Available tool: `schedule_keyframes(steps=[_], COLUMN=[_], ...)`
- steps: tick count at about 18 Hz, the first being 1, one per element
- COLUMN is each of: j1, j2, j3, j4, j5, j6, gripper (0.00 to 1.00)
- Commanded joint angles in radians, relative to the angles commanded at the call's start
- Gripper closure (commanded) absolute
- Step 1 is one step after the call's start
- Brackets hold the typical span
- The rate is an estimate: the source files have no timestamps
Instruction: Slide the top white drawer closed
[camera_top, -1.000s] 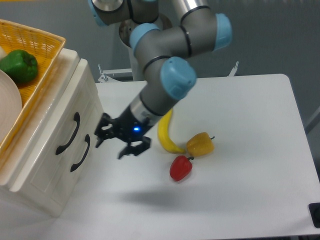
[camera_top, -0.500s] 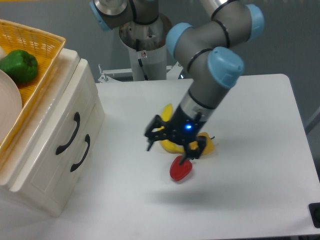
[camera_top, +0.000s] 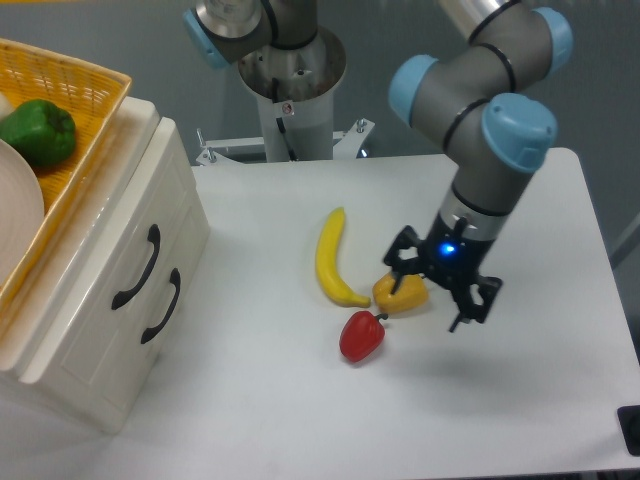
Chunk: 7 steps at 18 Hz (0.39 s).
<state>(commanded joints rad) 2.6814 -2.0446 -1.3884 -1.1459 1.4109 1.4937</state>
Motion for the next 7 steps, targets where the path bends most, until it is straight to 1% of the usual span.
schedule_keyframes(steps=[1, 3, 5, 7], j1=[0.002, 0.003, 0.006, 0.015], j2=[-0.014, -0.028, -0.045, -0.072], j3=[0.014, 0.014, 0.022, 0.032], j4=[-0.006, -0.008, -0.008, -0.006], j5=[0.043, 0.114, 0.140, 0.152], j6=[0.046, 0.126, 0.166, 0.175], gripper=[0.00, 0.00, 0.00, 0.00])
